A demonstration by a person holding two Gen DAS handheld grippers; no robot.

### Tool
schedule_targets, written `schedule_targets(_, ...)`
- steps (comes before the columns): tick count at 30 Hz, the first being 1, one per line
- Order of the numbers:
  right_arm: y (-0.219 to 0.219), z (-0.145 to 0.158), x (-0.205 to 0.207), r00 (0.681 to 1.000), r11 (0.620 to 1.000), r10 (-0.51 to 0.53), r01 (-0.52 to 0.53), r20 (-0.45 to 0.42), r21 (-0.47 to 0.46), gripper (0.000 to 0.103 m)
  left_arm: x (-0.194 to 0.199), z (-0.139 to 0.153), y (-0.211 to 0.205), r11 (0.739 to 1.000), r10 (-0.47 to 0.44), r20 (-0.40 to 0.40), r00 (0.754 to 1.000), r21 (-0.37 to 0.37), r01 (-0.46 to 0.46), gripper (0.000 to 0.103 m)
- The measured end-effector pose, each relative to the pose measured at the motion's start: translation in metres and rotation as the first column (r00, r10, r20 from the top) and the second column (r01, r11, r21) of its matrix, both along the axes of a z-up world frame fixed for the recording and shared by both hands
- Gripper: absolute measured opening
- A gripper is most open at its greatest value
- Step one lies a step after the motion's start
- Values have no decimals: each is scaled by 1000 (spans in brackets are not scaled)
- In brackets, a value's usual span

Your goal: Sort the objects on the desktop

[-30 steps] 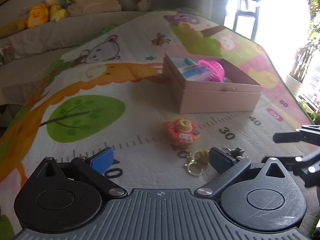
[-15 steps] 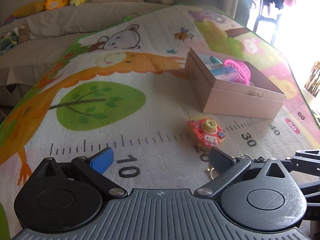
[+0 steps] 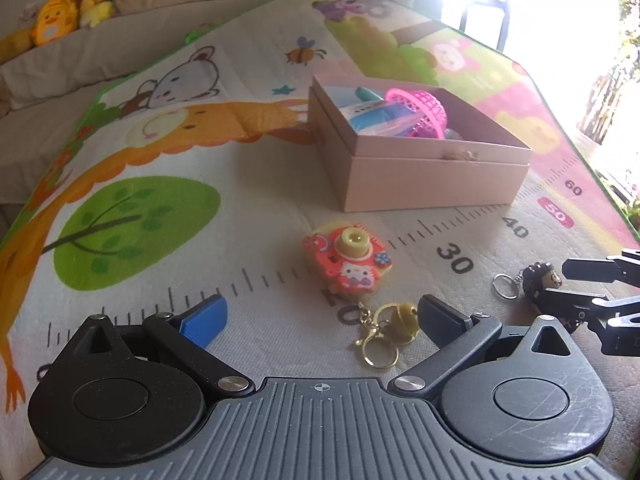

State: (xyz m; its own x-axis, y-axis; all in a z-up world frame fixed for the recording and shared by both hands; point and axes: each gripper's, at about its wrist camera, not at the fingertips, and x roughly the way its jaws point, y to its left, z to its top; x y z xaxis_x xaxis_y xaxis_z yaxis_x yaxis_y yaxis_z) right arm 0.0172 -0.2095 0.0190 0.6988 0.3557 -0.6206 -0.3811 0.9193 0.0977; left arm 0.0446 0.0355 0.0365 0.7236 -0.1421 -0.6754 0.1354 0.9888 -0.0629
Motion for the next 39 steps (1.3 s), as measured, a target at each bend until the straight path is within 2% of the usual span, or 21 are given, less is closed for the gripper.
schedule_targets(2,-3,0,-6,1000,1000,6,-6,14,8,71,10,1,-7,999,-30,10,1000,20,30,103)
schedule_targets(6,-4,0,-11,999,1000,-9,9,43,15,74,30,-6,-22,997,-70,-15,997,33,70,103)
schedule_targets(8,-7,-1,-9,999,999,-32,31,35,31,77,36,-12,-29,996,-92,-44,995,12,93,103)
schedule_targets(11,-13,-3,-3,998,996,-58,58,0,63,83,32,-14,-37,992,-130,-41,991,-1,130,103)
schedule_targets(17,-4,-6,-1,1000,999,-27,27,-16,23,86,26,-4,-35,960,-230,-63,971,-180,216,103)
schedule_targets(19,-3,-7,-2,1000,1000,-26,26,-12,17,86,23,0,-36,963,-228,-35,973,-154,220,103)
schedule_targets(22,-4,-6,-2,999,999,-29,30,-14,20,87,23,0,-39,983,-181,2,984,-31,181,103)
schedule_targets(24,-3,-6,-2,1000,999,-28,28,-15,18,87,29,-4,-41,986,-161,2,987,54,161,103)
schedule_targets(26,-2,-6,-3,1000,1000,-23,23,-11,14,87,38,-9,-41,985,-148,-11,989,89,148,103)
schedule_targets(31,2,-6,-7,1000,1000,-14,14,13,-6,87,55,-13,-42,984,-156,-45,987,82,159,103)
schedule_targets(35,3,-5,-9,1000,1000,-11,12,23,-17,87,45,-13,-47,976,-214,-62,975,34,217,103)
schedule_targets(39,3,-3,-9,1000,1000,4,-4,18,-23,87,32,-13,-52,971,-236,-70,969,28,239,103)
